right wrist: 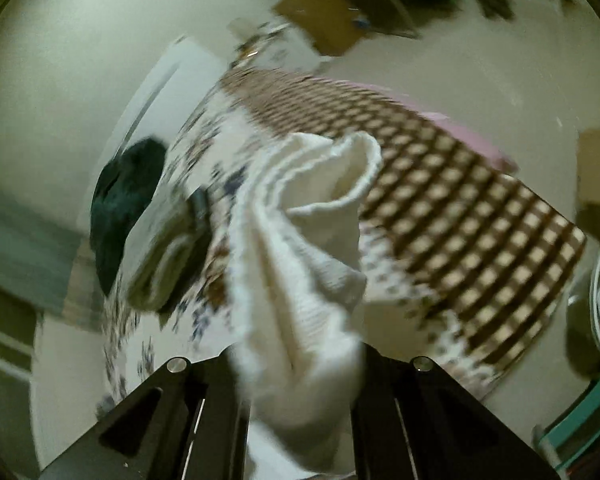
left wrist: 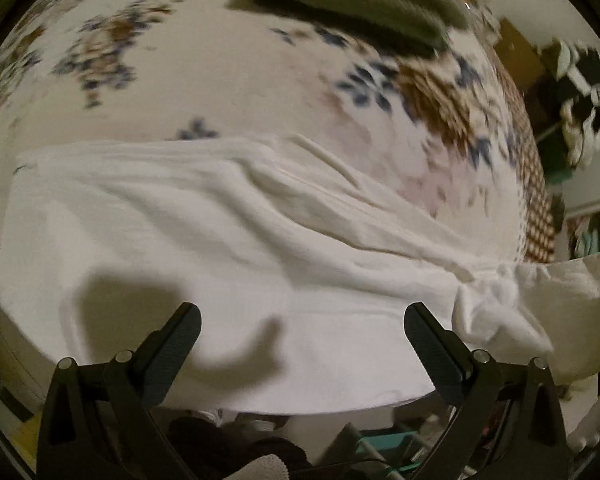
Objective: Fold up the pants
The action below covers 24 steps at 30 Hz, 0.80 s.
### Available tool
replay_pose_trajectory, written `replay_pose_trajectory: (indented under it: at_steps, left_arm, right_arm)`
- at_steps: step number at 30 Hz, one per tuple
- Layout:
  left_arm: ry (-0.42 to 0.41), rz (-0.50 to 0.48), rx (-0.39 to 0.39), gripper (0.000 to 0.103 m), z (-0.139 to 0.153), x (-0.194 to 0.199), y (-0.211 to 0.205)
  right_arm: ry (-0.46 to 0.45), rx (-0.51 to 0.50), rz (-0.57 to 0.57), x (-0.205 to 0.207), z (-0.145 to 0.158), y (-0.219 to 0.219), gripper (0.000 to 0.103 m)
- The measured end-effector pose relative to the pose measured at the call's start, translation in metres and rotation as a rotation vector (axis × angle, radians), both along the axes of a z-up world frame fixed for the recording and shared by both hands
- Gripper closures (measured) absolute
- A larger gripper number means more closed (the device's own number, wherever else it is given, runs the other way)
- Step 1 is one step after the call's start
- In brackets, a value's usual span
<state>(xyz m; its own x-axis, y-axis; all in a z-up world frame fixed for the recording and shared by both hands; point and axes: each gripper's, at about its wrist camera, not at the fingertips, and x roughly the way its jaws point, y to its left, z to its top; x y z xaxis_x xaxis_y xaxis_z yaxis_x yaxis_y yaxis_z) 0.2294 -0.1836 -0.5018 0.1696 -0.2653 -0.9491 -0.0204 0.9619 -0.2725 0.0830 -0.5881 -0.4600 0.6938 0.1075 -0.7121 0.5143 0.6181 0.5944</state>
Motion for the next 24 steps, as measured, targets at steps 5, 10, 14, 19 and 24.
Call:
replay_pose_trajectory:
  at_steps: [5, 10, 14, 19, 24]
  left_arm:
    - [-0.011, 0.109, -0.031, 0.000, 0.015, 0.009, 0.106]
    - [0.002, 0.193, -0.007, 0.000, 0.000, 0.000, 0.173]
    - [0.025, 0.243, 0.013, 0.000, -0.017, -0.007, 0.214]
    - [0.044, 0.260, 0.031, 0.000, -0.030, -0.011, 0.237]
    - [0.035, 0.257, 0.022, 0.000, -0.029, -0.005, 0.243]
  right_arm:
    - [0.026, -0.043, 0.160, 0.045, 0.004, 0.111, 0.095]
    - [0.102, -0.074, 0.354, 0.084, -0.046, 0.237, 0.095]
    - [0.199, -0.153, 0.501, 0.099, -0.105, 0.327, 0.095]
    - [0.354, -0.304, 0.610, 0.105, -0.162, 0.392, 0.086]
    - [0.323, -0.112, 0.763, 0.095, -0.156, 0.403, 0.045]
